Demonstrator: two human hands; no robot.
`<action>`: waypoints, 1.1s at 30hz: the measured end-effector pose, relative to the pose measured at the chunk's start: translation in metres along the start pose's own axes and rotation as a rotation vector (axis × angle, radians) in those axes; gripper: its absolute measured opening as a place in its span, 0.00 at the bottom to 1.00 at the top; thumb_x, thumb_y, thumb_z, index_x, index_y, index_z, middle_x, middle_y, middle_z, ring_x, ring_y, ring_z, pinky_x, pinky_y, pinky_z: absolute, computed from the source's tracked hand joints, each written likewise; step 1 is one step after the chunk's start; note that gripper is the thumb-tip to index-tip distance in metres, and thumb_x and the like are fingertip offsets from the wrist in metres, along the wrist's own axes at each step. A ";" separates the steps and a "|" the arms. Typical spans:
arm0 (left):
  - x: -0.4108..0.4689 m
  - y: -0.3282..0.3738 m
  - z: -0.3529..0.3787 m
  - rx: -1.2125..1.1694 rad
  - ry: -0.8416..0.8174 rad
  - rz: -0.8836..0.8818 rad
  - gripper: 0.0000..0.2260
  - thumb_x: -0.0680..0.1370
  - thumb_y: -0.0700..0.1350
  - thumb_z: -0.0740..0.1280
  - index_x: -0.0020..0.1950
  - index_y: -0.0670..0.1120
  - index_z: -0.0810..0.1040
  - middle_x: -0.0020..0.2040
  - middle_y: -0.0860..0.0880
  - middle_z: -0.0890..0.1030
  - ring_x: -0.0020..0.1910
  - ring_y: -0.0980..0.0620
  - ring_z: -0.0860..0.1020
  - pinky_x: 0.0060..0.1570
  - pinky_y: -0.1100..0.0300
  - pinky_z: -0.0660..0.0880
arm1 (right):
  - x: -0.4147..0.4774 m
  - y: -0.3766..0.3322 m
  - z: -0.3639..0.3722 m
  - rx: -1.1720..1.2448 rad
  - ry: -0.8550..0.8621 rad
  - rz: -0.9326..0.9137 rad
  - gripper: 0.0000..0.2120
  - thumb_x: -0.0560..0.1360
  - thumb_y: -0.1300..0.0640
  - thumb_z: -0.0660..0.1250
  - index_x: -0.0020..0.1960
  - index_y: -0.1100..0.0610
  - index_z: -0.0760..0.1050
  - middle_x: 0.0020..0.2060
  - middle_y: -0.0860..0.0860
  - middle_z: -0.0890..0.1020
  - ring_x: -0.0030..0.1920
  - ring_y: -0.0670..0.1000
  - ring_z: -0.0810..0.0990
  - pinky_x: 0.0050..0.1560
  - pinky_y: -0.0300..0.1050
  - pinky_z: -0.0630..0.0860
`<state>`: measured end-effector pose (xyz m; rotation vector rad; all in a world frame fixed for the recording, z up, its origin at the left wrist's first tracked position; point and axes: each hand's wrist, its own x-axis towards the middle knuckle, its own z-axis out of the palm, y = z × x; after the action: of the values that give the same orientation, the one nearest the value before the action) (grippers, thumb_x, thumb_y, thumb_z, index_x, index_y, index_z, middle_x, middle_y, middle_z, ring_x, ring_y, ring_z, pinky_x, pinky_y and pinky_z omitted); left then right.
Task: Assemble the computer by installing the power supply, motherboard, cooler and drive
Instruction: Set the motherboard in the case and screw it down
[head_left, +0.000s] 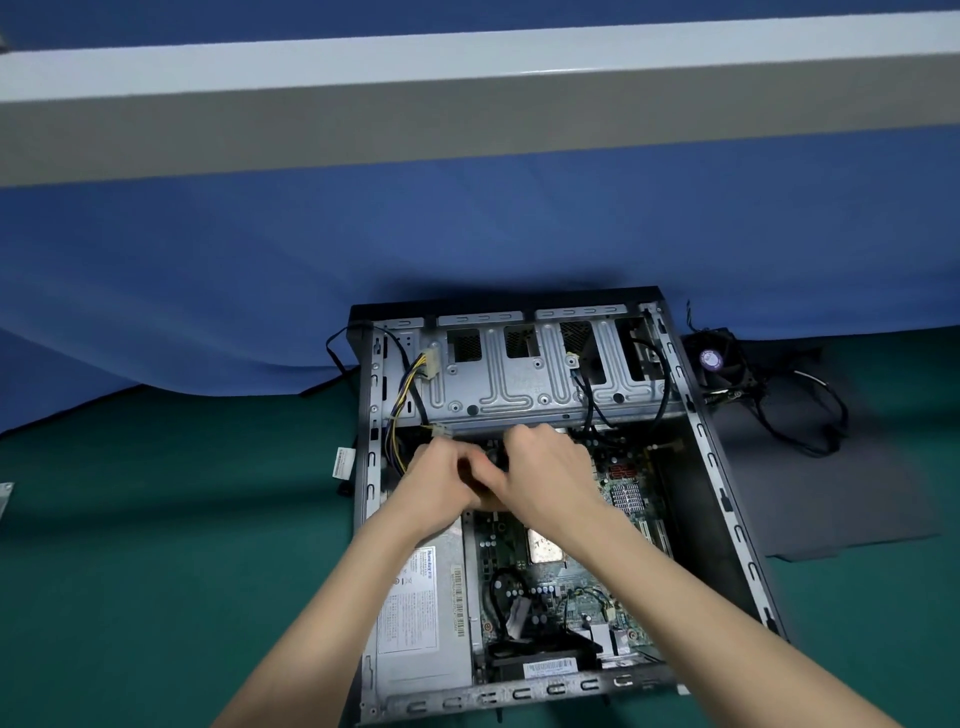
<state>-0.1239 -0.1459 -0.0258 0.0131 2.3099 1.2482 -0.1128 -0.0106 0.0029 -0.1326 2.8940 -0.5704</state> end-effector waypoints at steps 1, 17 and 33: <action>0.000 -0.001 0.001 0.008 0.004 -0.002 0.20 0.67 0.27 0.67 0.32 0.54 0.81 0.34 0.54 0.81 0.38 0.55 0.77 0.38 0.71 0.72 | 0.000 0.000 -0.001 -0.004 0.010 0.020 0.23 0.75 0.38 0.60 0.36 0.56 0.62 0.42 0.57 0.81 0.45 0.60 0.80 0.37 0.46 0.65; 0.001 -0.001 0.001 0.057 0.008 0.010 0.15 0.69 0.29 0.66 0.42 0.49 0.83 0.37 0.52 0.82 0.38 0.55 0.77 0.41 0.63 0.76 | -0.007 -0.004 0.003 0.106 0.005 -0.033 0.15 0.77 0.45 0.62 0.46 0.56 0.66 0.43 0.58 0.81 0.45 0.61 0.79 0.37 0.47 0.64; 0.002 -0.005 0.000 0.045 0.041 0.023 0.18 0.71 0.28 0.63 0.45 0.49 0.82 0.40 0.51 0.82 0.40 0.58 0.78 0.41 0.68 0.74 | -0.007 0.000 0.004 0.133 0.006 0.002 0.16 0.74 0.42 0.64 0.47 0.56 0.68 0.39 0.55 0.81 0.42 0.59 0.80 0.35 0.47 0.68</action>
<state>-0.1243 -0.1483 -0.0310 0.0300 2.3790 1.2175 -0.1048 -0.0110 0.0000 -0.1099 2.8503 -0.7611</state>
